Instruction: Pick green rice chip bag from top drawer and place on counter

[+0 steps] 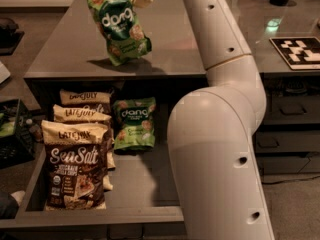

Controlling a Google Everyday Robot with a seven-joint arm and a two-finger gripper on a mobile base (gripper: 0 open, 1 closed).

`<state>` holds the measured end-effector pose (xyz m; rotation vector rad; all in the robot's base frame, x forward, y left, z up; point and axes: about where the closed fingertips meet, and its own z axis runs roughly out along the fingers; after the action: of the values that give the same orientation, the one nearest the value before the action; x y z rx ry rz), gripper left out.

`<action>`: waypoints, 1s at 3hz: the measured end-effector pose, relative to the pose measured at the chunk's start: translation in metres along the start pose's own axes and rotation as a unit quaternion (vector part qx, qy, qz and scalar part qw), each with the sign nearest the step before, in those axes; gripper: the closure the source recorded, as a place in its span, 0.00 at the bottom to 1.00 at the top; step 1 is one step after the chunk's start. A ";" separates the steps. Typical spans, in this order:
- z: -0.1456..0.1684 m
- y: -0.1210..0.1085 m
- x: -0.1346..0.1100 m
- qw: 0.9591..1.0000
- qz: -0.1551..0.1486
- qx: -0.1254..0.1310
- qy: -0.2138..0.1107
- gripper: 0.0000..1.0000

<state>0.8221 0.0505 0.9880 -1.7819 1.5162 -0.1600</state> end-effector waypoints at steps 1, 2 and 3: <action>0.000 0.000 0.000 1.000 0.000 0.000 0.000 0.59; 0.000 0.000 0.000 1.000 0.000 0.000 0.000 0.36; 0.000 0.000 0.000 1.000 0.000 0.000 0.000 0.13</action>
Offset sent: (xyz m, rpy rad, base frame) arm 0.0000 0.0000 0.0000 0.0000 0.0000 0.0000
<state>0.8222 0.0506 0.9879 -1.7820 1.5162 -0.1599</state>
